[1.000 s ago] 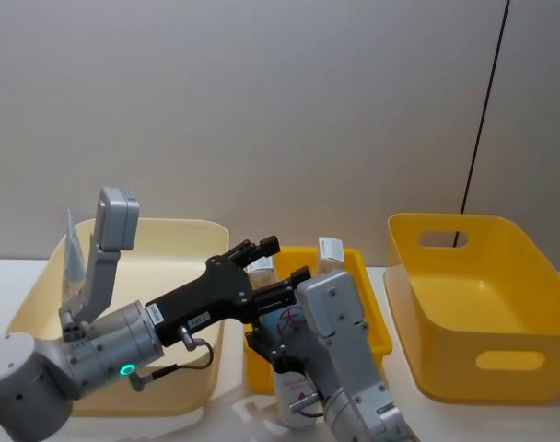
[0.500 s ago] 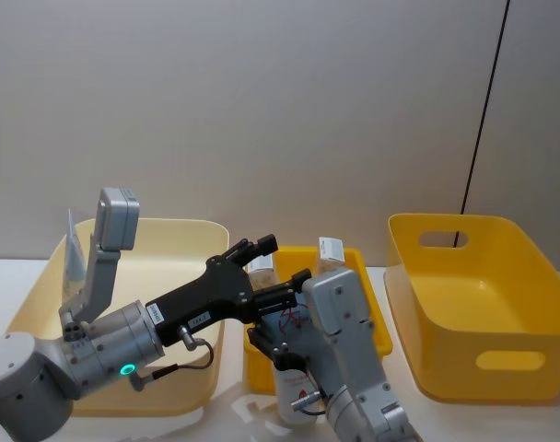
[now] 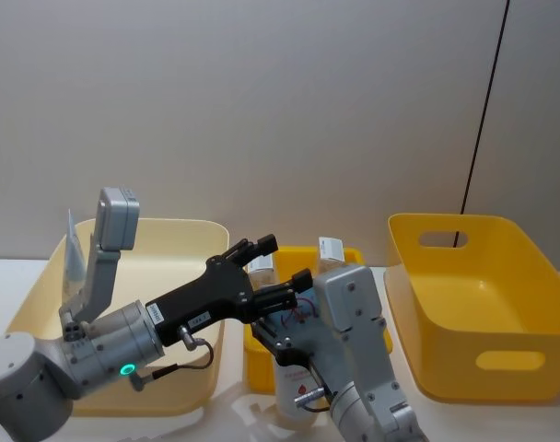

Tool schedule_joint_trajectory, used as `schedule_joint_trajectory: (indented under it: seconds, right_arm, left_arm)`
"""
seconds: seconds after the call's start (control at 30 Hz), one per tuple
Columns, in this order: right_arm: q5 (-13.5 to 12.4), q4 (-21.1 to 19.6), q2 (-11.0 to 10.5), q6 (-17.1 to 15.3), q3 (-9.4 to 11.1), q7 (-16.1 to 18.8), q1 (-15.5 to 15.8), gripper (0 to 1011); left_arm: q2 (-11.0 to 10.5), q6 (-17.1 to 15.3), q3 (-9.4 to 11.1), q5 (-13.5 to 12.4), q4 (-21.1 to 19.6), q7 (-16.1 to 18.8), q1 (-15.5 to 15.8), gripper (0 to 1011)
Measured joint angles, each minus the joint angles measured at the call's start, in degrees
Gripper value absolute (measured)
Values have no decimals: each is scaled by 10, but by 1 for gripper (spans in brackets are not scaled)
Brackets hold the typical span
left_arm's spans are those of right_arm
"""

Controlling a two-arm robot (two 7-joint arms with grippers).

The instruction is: Bimanual collaborative sorting of washing and personal care products

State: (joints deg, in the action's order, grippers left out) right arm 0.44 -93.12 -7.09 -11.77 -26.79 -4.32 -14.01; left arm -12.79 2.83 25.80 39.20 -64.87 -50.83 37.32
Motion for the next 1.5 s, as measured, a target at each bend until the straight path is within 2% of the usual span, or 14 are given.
schedule_joint_trajectory:
  seconds: [0.53, 1.17, 1.5]
  right_arm:
    - [-4, -13, -1, -1, 10, 6, 8, 864]
    - [-29, -76, -15, -13, 63, 12, 41, 847]
    - [-39, -92, -18, 12, 92, 16, 46, 846]
  left_arm:
    - [0, 0, 0, 0, 0, 0, 0, 1000]
    - [0, 0, 0, 0, 0, 0, 0, 1000]
    - [0, 0, 0, 0, 0, 0, 0, 1000]
